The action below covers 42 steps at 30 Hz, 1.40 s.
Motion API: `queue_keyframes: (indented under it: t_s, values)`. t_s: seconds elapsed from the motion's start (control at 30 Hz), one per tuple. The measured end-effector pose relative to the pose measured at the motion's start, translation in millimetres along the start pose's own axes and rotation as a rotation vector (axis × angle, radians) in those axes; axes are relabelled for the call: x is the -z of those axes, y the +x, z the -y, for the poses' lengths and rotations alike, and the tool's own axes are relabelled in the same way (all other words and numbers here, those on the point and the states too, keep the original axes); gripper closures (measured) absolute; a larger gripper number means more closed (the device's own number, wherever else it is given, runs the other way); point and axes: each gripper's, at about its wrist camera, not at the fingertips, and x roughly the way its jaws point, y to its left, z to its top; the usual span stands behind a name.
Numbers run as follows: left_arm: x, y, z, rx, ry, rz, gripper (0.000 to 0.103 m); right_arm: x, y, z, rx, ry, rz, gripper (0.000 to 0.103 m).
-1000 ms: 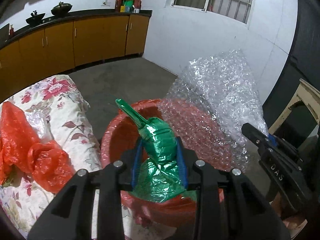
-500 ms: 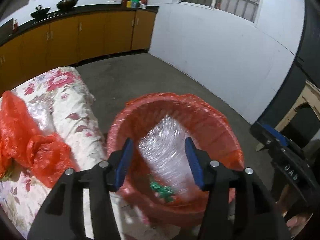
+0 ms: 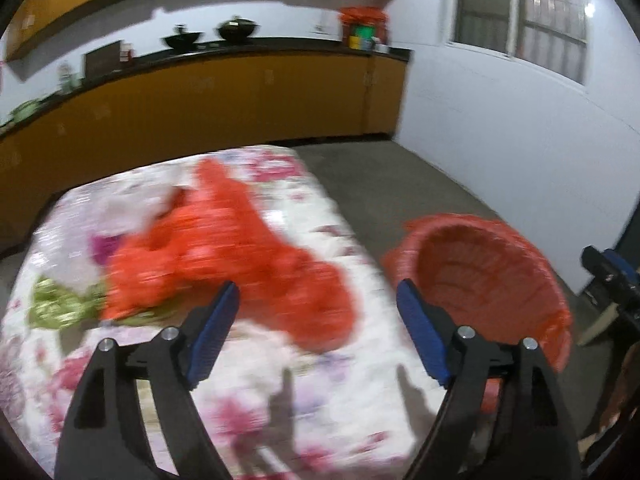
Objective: Collect trash
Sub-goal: 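Release the bubble wrap into the basket with the right tool, then grasp the red plastic bag with right tool while left tool grasps yellow-green bag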
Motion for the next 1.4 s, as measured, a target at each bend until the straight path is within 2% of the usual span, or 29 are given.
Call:
queue_keyframes:
  t_s: [0.23, 0.33, 0.4, 0.5, 0.67, 0.93, 0.97, 1.03, 1.07, 1.1, 1.27, 1.4]
  values:
    - [13.1, -23.4, -88.0, -0.213, -0.087, 0.013, 0.02, -5.0, 21.6, -73.7, -0.184, -0.098, -0.041, 0.022]
    - [18.5, -29.7, -118.9, -0.269, -0.137, 0.009, 0.02, -4.4, 35.3, -111.1, -0.252, -0.149, -0.061, 0.024]
    - [21.4, -33.6, -140.6, -0.298, -0.173, 0.009, 0.02, -2.8, 48.9, -137.8, -0.3, -0.181, -0.087, 0.029]
    - [25.2, -38.0, -163.7, -0.325, -0.207, 0.011, 0.02, 2.7, 68.9, -164.1, -0.334, -0.203, -0.133, 0.032]
    - [31.7, -40.4, -190.2, -0.345, -0.252, 0.009, 0.02, 11.7, 101.1, -192.0, -0.308, -0.238, -0.183, 0.032]
    - [35.5, -30.8, -218.4, -0.339, -0.308, -0.011, 0.02, 22.3, 127.5, -204.3, -0.267, -0.291, -0.239, 0.032]
    - [36.2, -28.5, -220.1, -0.336, -0.312, -0.014, 0.02, 25.0, 131.4, -206.0, -0.265, -0.3, -0.253, 0.034]
    - [35.6, -23.1, -226.1, -0.333, -0.323, -0.025, 0.02, 28.9, 135.7, -208.9, -0.27, -0.312, -0.273, 0.043]
    - [35.9, -21.3, -228.0, -0.331, -0.327, -0.028, 0.02, 31.3, 137.6, -210.1, -0.276, -0.316, -0.284, 0.051]
    - [36.0, -19.4, -229.9, -0.329, -0.33, -0.033, 0.02, 32.5, 137.9, -210.1, -0.285, -0.314, -0.286, 0.058]
    - [35.6, -10.4, -234.3, -0.318, -0.33, -0.044, 0.02, 32.0, 130.5, -204.3, -0.304, -0.284, -0.271, 0.077]
    - [32.6, 1.2, -242.4, -0.317, -0.341, -0.061, 0.021, 29.2, 121.9, -195.5, -0.318, -0.258, -0.265, 0.082]
